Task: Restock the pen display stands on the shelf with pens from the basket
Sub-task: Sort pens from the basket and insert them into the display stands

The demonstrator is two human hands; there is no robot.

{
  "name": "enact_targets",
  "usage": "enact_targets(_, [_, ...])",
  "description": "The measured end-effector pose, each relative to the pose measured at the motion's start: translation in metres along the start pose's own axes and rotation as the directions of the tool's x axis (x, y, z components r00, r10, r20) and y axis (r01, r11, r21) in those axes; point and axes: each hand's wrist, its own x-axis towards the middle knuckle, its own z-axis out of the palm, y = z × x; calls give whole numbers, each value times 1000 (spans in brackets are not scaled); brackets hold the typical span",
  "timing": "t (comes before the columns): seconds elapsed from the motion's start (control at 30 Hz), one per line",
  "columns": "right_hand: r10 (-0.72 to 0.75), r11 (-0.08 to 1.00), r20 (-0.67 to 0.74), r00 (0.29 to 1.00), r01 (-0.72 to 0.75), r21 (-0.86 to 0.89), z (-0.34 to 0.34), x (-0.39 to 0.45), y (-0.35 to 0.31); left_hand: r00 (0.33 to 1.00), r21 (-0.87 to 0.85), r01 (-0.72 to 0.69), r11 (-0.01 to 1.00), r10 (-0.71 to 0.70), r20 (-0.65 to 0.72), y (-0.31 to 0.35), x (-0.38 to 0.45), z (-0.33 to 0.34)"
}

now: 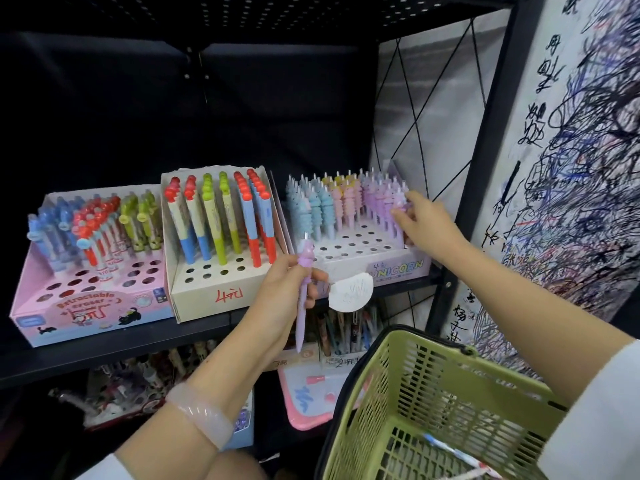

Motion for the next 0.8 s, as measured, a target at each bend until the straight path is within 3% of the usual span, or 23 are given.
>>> enact_targets(0.13, [54,998,-55,997,-56,-21,-4,-4,-7,997,38,-75,996,74,15,0,-1,-7])
enact_targets(0.23, [20,1000,-289,957,-25,-17,-7,-14,-29,994,30,-105,994,105,20,2,-2,-5])
enact_targets(0.27, [0,999,-294,956,14,46,-6,-19,-41,993,22,-116,993,115,18,3,-2,-3])
enact_targets(0.33, [-26,959,-85,996,49,279,2,-29,-67,992,-14,-128,992,128,17,4,-4,1])
enact_targets(0.4, [-77,867,193,978,-30,497,13,-43,-88,991,-52,-130,990,132,25,5,-7,5])
enact_targets(0.47, [-132,816,291,947,-63,574,20,-53,-98,990,-47,-136,990,137,33,5,-9,8])
enact_targets(0.53, [-133,792,293,947,-76,606,21,-55,-101,989,-28,-143,989,144,33,6,-10,10])
enact_targets(0.7, [26,776,49,998,-51,628,-3,-35,-88,987,178,-154,972,144,66,7,-8,5])
enact_targets(0.8, [83,907,-218,972,17,420,-29,-18,-64,981,203,-176,963,155,115,7,-9,3])
